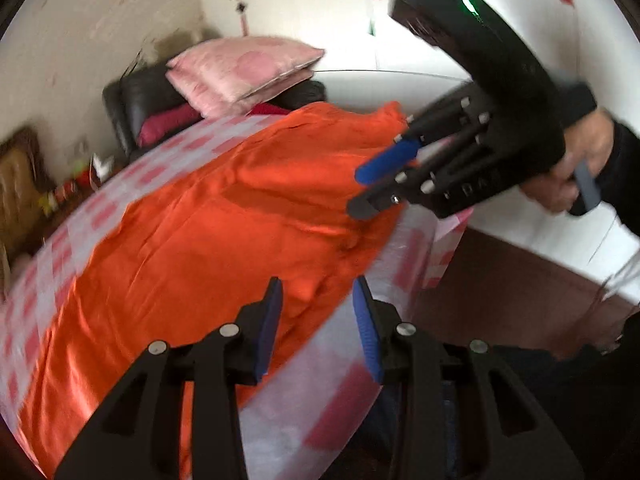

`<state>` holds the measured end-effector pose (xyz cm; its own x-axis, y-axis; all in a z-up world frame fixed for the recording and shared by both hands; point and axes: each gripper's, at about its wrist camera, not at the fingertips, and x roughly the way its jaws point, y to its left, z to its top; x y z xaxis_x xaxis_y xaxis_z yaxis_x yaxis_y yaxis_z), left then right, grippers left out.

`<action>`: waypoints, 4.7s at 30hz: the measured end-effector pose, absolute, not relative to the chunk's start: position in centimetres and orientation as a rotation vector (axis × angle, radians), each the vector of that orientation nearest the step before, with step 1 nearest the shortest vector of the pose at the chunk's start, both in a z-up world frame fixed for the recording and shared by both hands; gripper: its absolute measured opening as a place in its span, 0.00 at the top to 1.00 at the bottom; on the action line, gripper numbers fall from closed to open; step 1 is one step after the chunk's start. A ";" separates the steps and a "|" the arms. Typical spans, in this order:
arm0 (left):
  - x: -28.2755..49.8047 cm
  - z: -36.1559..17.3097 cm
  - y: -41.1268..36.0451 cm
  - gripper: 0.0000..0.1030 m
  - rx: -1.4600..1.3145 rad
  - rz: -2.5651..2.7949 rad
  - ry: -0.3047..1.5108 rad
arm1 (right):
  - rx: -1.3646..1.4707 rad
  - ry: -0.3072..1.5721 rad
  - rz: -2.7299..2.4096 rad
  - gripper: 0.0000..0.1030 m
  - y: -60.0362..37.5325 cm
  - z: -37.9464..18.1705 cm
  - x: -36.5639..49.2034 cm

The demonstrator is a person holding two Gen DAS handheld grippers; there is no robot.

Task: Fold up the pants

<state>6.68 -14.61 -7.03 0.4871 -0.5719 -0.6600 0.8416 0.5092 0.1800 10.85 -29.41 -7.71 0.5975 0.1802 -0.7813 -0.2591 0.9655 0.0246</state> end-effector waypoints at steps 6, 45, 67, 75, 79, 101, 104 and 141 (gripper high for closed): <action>7.6 -8.9 -17.9 0.80 0.655 -0.848 0.558 | -0.037 0.884 0.204 0.62 -32.1 -8.2 8.4; 5.4 -9.0 -17.7 0.91 0.677 -0.834 0.572 | -0.510 0.779 0.246 0.55 -27.8 -9.2 6.5; 3.9 -5.9 0.0 0.63 -0.058 -0.532 0.675 | 0.336 0.966 0.036 0.25 -48.4 -8.6 28.1; 2.7 -6.2 7.9 0.64 -0.192 -0.354 0.682 | 0.176 0.991 -0.031 0.68 -46.3 -8.5 28.4; 2.7 -6.3 6.2 0.64 -0.114 -0.384 0.672 | 0.121 0.983 -0.113 0.71 -47.3 -8.1 28.6; 8.1 -8.3 8.8 0.47 -0.055 -0.129 0.727 | 0.029 0.726 0.129 0.18 -27.2 -4.8 16.6; 7.2 -8.1 12.5 0.40 -0.116 -0.063 0.726 | 0.031 0.732 0.188 0.18 -23.4 -6.1 15.9; 11.3 -9.1 10.0 0.22 0.048 -0.032 0.765 | -0.048 0.805 0.086 0.16 -17.0 -10.9 13.7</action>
